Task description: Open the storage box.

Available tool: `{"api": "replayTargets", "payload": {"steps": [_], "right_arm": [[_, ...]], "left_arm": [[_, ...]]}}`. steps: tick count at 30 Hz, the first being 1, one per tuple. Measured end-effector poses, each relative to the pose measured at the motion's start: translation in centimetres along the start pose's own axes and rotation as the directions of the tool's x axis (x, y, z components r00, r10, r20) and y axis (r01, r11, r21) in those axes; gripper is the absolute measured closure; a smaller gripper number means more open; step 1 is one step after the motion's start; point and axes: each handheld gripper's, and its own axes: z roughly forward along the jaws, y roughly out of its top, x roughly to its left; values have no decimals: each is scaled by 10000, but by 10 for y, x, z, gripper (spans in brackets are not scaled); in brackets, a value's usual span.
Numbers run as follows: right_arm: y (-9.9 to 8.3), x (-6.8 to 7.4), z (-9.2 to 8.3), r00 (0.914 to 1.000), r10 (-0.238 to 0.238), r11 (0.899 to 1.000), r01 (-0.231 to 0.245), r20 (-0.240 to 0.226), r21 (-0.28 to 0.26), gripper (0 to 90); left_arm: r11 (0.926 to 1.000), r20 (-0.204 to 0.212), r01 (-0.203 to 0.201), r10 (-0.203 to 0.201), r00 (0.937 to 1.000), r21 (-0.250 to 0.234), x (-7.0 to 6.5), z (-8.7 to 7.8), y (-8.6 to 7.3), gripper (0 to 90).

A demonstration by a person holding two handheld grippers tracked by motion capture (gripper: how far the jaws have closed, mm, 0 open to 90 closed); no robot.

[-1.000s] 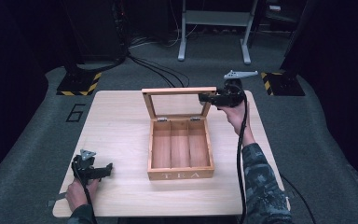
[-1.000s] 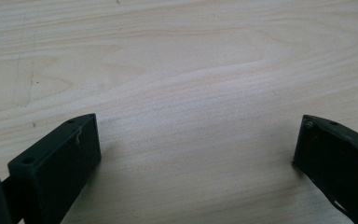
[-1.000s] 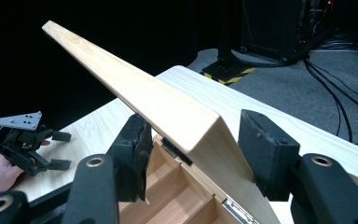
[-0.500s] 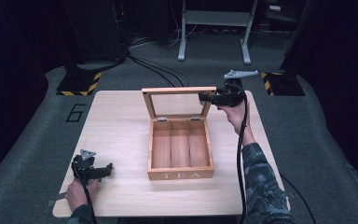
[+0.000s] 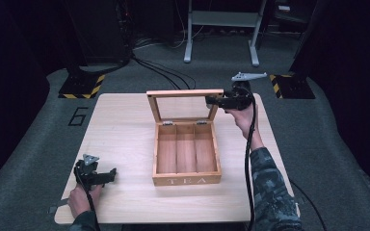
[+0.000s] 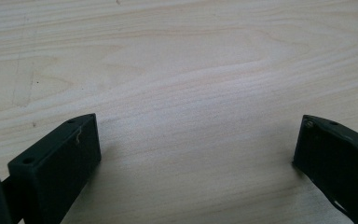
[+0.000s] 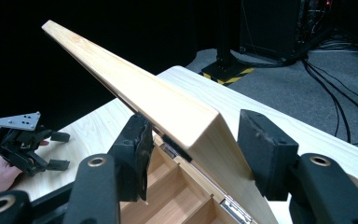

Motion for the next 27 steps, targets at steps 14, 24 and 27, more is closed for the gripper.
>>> {"api": "replayTargets", "payload": {"steps": [14, 24, 27], "right_arm": [[-1, 0, 0, 10000, -2, 10000, 2, -15, -25, 453], [-1, 1, -1, 10000, 1, 10000, -1, -13, -26, 452], [-2, 1, -1, 10000, 0, 10000, 0, -6, -28, 452]], "left_arm": [[10000, 1, 7, -7, 10000, -35, 0, 0, 0, 3], [10000, 3, 1, -1, 10000, -44, 0, 0, 0, 2], [10000, 3, 7, -7, 10000, -57, 0, 0, 0, 3]]}}
